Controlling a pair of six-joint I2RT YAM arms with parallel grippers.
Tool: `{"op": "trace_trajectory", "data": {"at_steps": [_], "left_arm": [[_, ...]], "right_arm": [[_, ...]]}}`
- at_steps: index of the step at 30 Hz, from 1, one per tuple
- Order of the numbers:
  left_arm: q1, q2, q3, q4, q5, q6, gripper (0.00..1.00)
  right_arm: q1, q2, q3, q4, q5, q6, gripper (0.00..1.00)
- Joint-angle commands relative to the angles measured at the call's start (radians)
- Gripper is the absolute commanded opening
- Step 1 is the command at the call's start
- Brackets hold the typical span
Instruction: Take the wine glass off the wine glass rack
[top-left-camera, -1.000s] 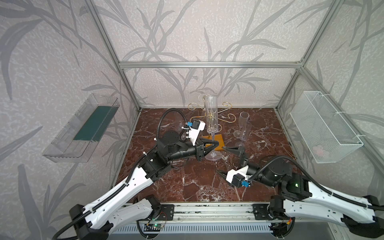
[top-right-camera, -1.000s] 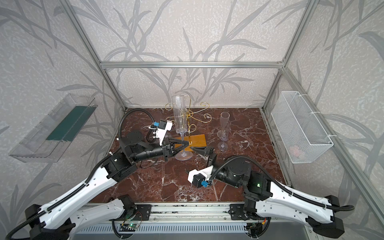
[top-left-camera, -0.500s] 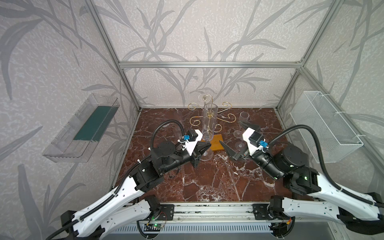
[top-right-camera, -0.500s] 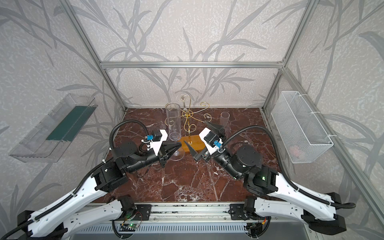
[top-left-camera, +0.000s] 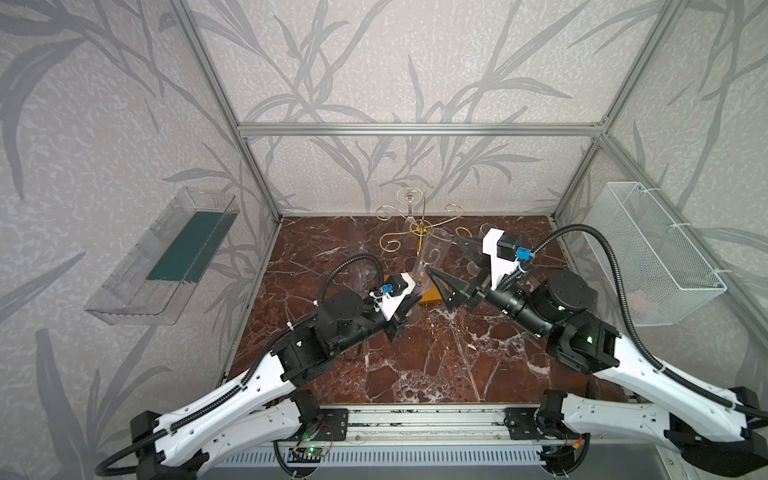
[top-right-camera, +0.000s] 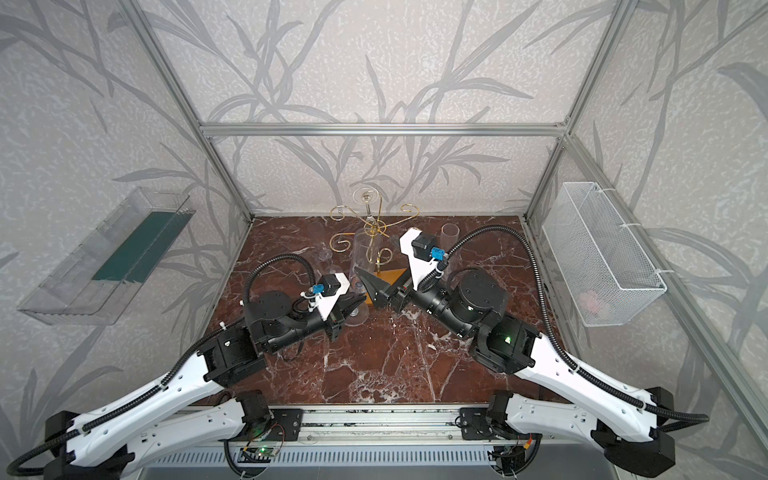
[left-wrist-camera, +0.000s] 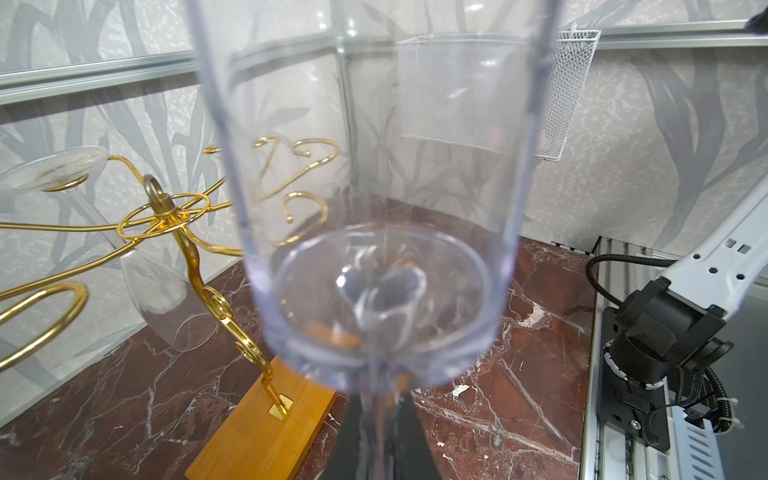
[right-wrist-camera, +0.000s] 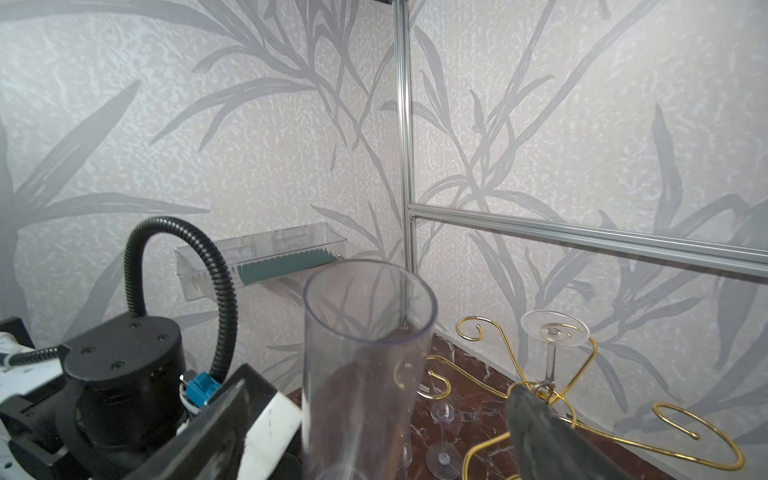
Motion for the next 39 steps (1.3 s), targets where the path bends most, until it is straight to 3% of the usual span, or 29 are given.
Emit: {"op": "trace_trajectory", "data": {"at_steps": [1,10,15,25,28,33,36,39], "left_arm": [[-0.017,-0.001,0.003,0.055,-0.020,0.042,0.00],[-0.066,0.033,0.026,0.045,-0.057,0.074,0.00],[-0.077,0.042,0.026,0.047,-0.070,0.075,0.00],[-0.084,0.045,0.021,0.047,-0.091,0.063,0.00],[-0.084,0.056,0.028,0.044,-0.094,0.062,0.14],[-0.085,0.039,0.040,0.006,-0.109,0.056,0.57],[-0.085,-0.004,0.025,0.008,-0.116,0.043,0.68],[-0.085,-0.052,-0.002,0.022,-0.138,0.026,0.76]], "right_arm": [[-0.021,0.011,0.021,0.033,-0.020,0.094,0.92],[-0.054,0.069,0.022,0.057,-0.085,0.139,0.82],[-0.054,0.061,0.006,0.049,-0.085,0.131,0.58],[-0.060,-0.003,-0.085,0.100,-0.075,0.112,0.39],[-0.059,-0.014,-0.099,0.104,-0.074,0.096,0.39],[-0.069,-0.066,-0.138,0.086,-0.025,0.049,0.39],[-0.082,-0.115,-0.181,0.064,0.032,0.041,0.39],[-0.102,-0.165,-0.237,0.003,0.091,-0.070,0.39]]}}
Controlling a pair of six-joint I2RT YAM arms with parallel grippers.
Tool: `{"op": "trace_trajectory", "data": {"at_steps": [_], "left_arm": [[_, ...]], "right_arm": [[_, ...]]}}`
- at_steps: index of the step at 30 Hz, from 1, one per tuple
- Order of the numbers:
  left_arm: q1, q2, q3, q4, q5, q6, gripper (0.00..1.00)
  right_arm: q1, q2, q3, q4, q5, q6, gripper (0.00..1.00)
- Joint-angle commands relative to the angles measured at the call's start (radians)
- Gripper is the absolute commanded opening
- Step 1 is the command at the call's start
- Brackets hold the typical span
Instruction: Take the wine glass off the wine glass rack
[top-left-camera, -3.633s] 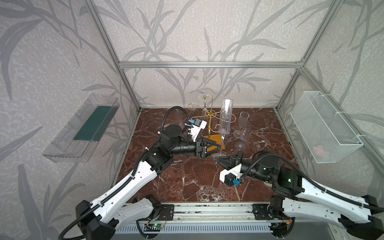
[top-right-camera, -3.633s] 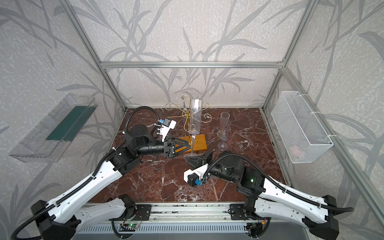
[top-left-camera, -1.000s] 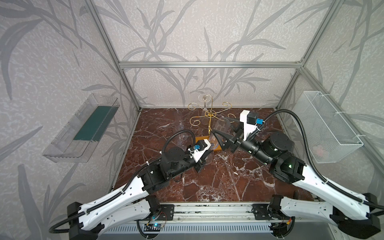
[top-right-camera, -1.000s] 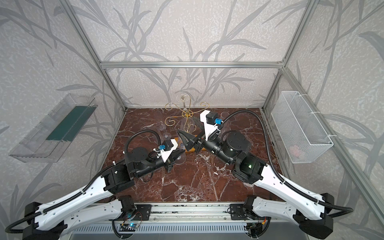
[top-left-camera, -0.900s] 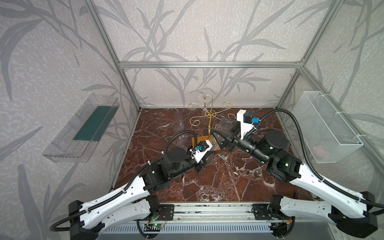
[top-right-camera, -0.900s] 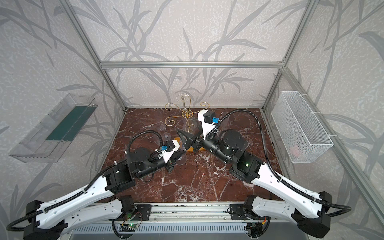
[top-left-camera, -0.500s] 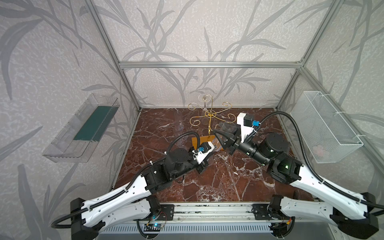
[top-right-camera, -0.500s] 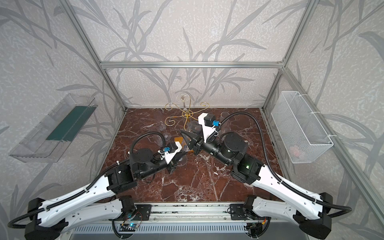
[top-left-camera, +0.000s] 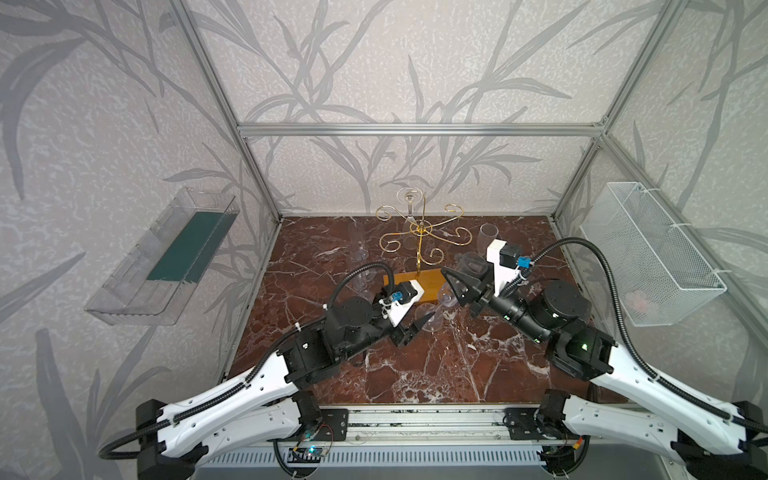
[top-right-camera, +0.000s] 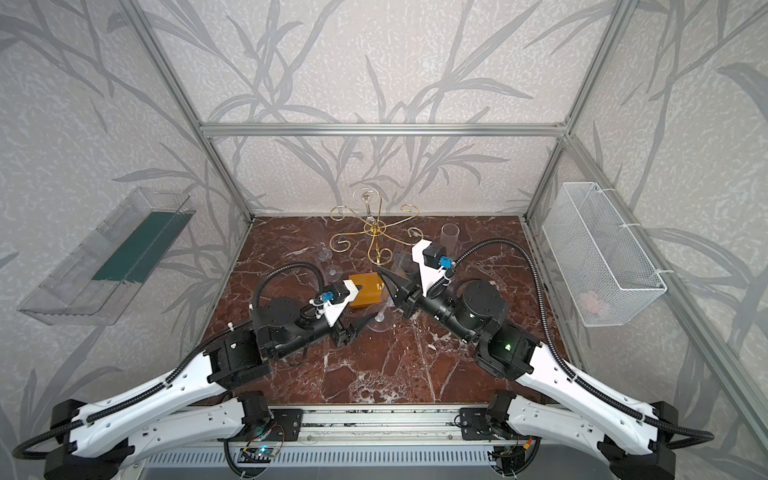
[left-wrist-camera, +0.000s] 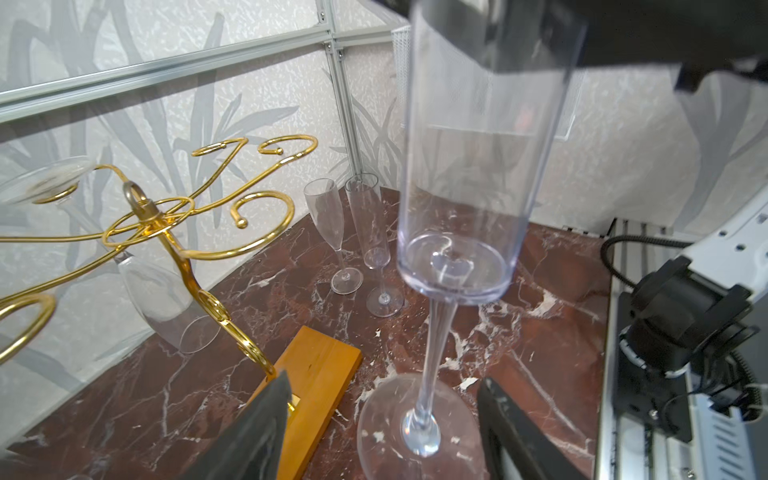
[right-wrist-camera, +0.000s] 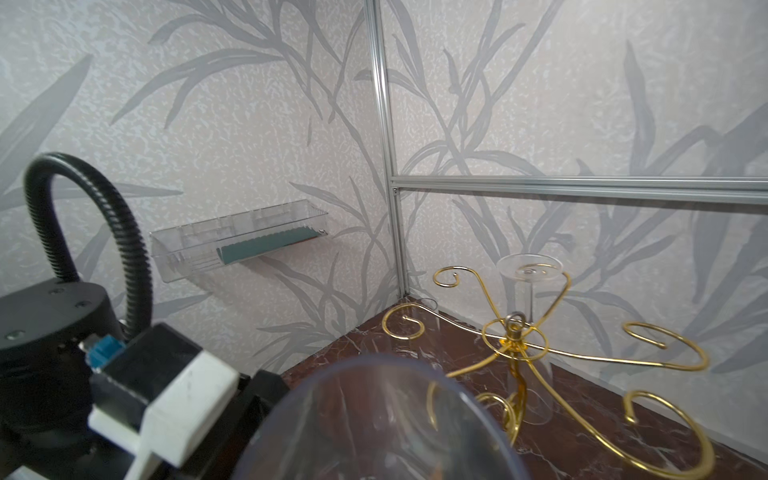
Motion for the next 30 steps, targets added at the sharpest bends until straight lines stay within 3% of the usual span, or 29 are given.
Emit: {"op": "trace_trajectory", "data": {"at_steps": [1,4,14,24,30], "left_arm": [[-0.003,-0.066,-0.020,0.032,-0.037,-0.011,0.76],[-0.003,-0.106,-0.038,0.038,-0.062,-0.027,0.77],[-0.002,-0.158,-0.057,0.045,-0.112,-0.081,0.77],[-0.002,-0.155,-0.056,0.064,-0.121,-0.099,0.77],[-0.003,-0.152,-0.051,0.056,-0.122,-0.099,0.77]], "right_arm": [[-0.024,-0.061,-0.054,-0.047,0.118,-0.108,0.39],[-0.064,-0.111,-0.171,-0.051,0.183,-0.143,0.38],[-0.245,-0.170,-0.484,0.154,0.108,-0.246,0.38],[-0.436,-0.067,-0.559,0.302,-0.001,-0.165,0.38],[-0.475,0.001,-0.603,0.418,-0.015,-0.124,0.38]]}}
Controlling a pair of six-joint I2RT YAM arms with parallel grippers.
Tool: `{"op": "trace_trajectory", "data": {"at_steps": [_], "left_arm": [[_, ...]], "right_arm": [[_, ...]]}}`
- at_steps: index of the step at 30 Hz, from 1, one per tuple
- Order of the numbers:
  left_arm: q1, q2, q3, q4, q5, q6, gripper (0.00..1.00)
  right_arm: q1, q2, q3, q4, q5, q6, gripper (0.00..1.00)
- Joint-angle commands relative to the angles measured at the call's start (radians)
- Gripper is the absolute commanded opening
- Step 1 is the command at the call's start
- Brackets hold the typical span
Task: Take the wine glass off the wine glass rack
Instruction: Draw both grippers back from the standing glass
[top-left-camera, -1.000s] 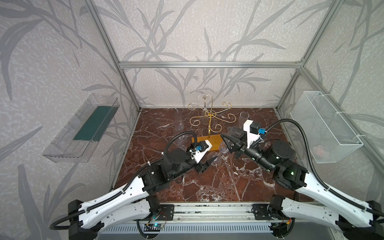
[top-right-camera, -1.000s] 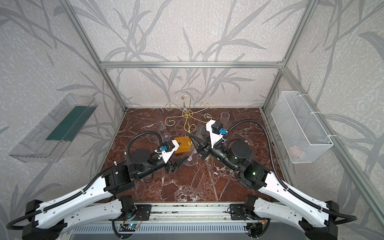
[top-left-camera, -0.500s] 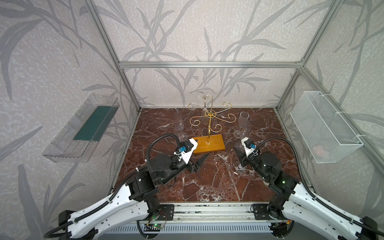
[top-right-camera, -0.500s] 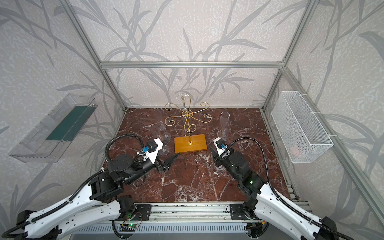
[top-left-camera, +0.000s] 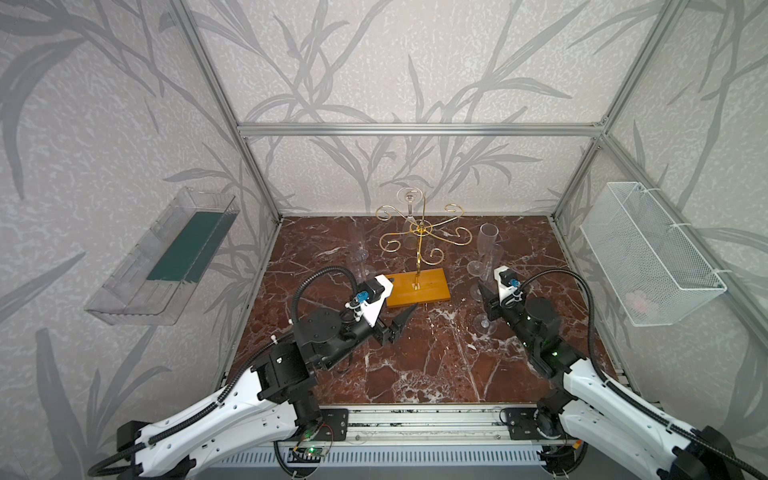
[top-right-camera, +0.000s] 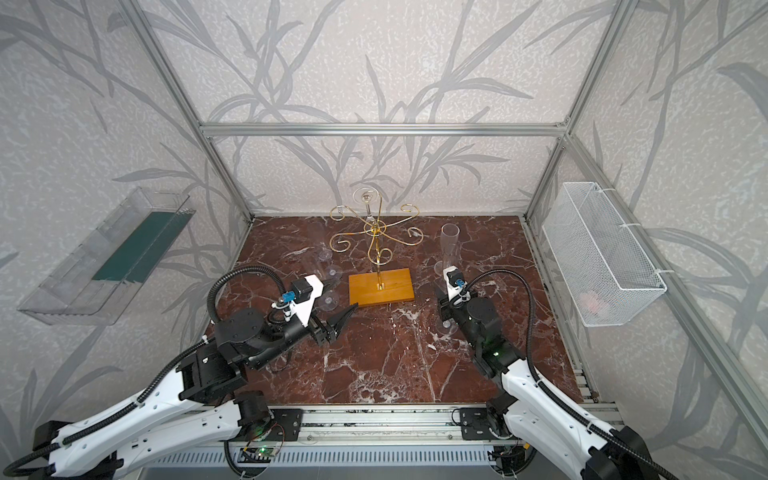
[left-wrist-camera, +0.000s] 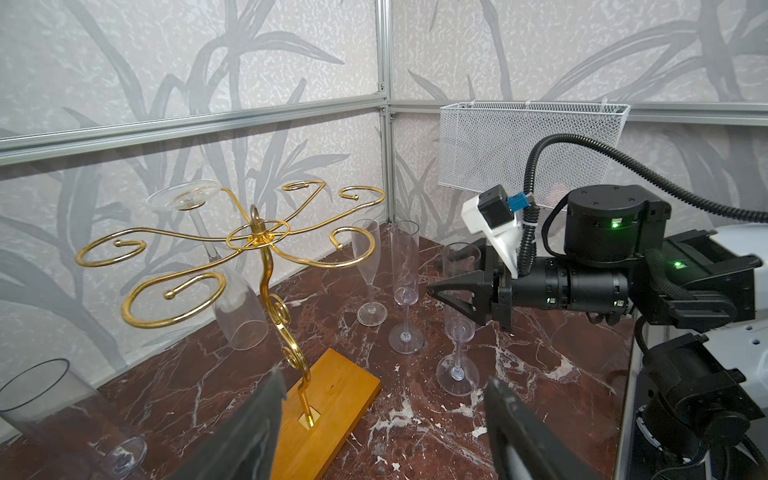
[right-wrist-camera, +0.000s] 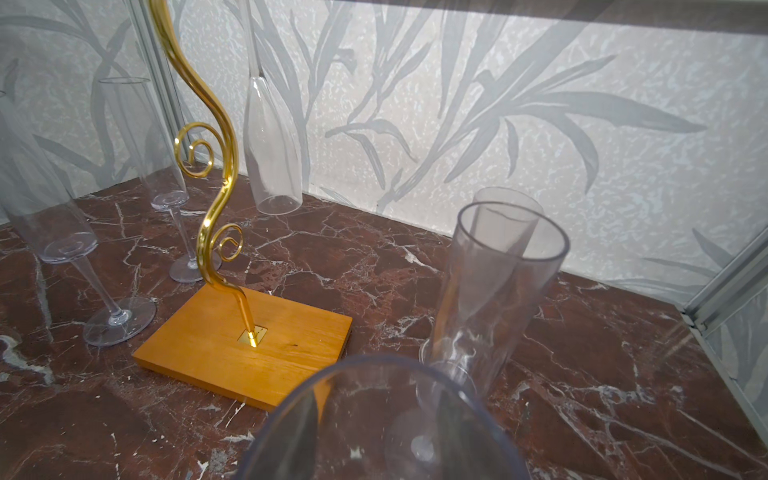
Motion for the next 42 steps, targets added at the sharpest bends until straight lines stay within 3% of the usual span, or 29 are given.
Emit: {"op": "trace_trajectory", "data": {"at_steps": [1,9,13,23,29,32,38,42], "left_arm": [[-0.003,-0.005,-0.002,0.021,-0.016,-0.013,0.77],[-0.003,-0.003,-0.002,0.026,-0.026,-0.009,0.77],[-0.001,-0.002,0.001,0.029,-0.036,-0.001,0.78],[-0.001,-0.011,0.030,0.018,-0.058,0.032,0.79],[0.000,-0.004,0.096,0.030,-0.042,0.085,0.81],[0.007,0.011,0.160,0.075,-0.002,0.166,0.83],[0.043,0.185,0.422,-0.103,-0.086,0.470,0.83],[0.152,0.293,0.519,-0.117,-0.038,0.579,0.83]], "right_arm": [[-0.015,0.014,-0.012,0.133,-0.024,0.039,0.38],[-0.030,0.014,-0.017,0.085,-0.029,0.050,0.39],[-0.035,0.003,-0.033,0.074,-0.027,0.056,0.44],[-0.037,-0.065,-0.041,0.011,-0.038,0.053,0.80],[-0.037,-0.146,-0.014,-0.064,-0.027,0.037,0.89],[-0.037,-0.201,0.009,-0.113,-0.024,0.029,0.90],[-0.037,-0.310,0.037,-0.150,-0.015,0.038,0.92],[-0.037,-0.350,0.082,-0.224,-0.023,0.038,0.92]]}}
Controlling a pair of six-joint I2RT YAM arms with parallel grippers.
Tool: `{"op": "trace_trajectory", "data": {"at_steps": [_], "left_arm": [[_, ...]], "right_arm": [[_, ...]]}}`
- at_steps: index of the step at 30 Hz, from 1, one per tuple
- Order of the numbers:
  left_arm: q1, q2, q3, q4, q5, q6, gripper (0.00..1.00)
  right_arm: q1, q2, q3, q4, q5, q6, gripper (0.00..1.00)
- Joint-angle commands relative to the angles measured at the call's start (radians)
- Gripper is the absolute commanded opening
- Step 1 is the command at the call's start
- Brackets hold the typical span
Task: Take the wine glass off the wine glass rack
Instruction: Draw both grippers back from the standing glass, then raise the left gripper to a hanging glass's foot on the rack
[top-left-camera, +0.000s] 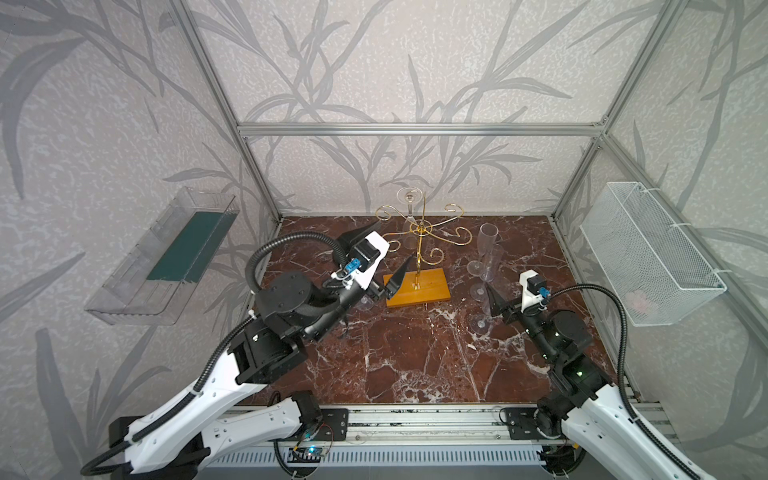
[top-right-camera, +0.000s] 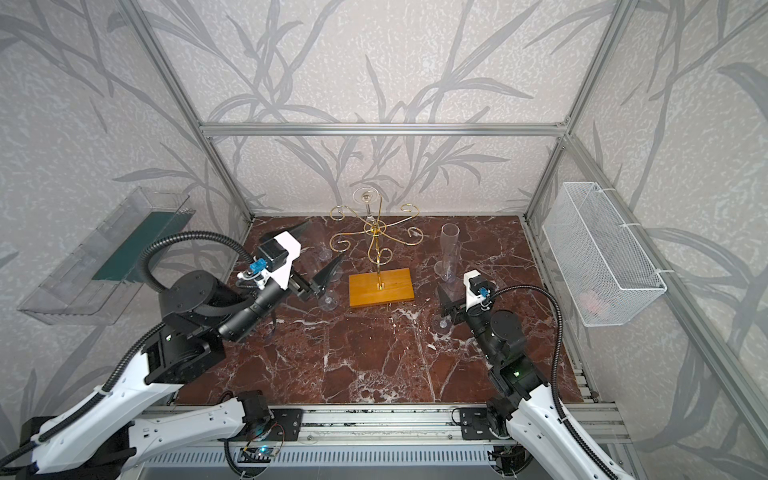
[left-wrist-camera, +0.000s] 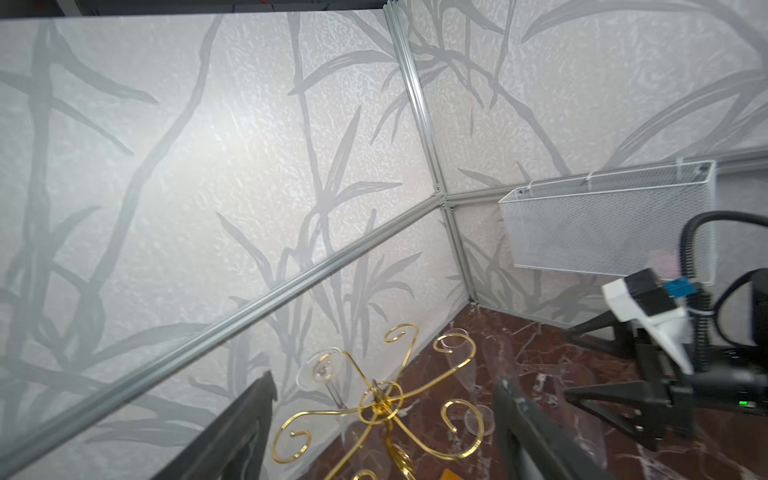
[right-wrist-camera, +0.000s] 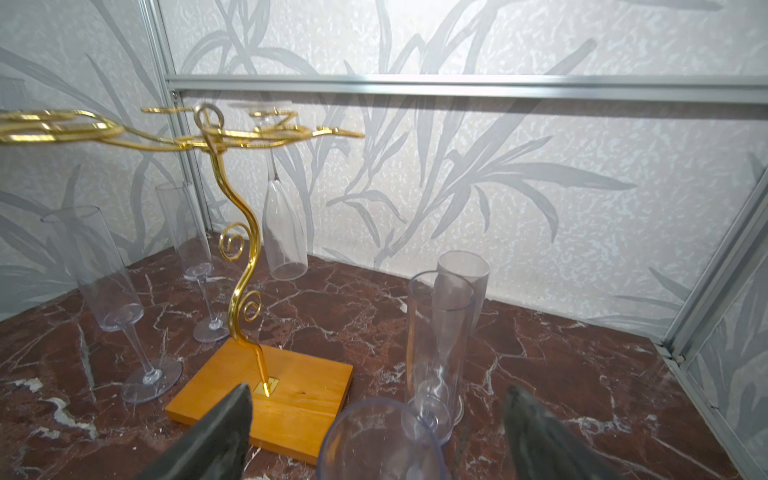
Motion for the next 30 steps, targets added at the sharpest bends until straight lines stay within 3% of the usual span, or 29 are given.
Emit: {"op": "trace_trajectory", "data": {"at_steps": [1,6,12,18,24,30], "left_arm": [[0.120,0.077,0.042,-0.052,0.066,0.143,0.83],[0.388,0.235,0.160,-0.027,0.255,-0.012,0.83],[0.519,0.491,0.447,-0.204,0.308,-0.161,0.82],[0.645,0.710,0.720,-0.375,0.483,-0.482,0.81],[0.709,0.894,0.910,-0.470,0.717,-0.716,0.76],[0.714,1.005,1.000,-0.531,0.818,-0.856,0.63]], "right_arm": [[-0.003,-0.028,0.059,-0.067,0.000,0.002,0.92],[-0.004,-0.054,0.096,-0.107,-0.029,0.026,0.92],[-0.003,-0.065,0.151,-0.174,-0.040,0.060,0.93],[-0.003,-0.069,0.179,-0.214,-0.050,0.082,0.93],[-0.003,-0.098,0.183,-0.249,-0.044,0.109,0.93],[-0.003,-0.124,0.199,-0.325,-0.055,0.108,0.93]]}}
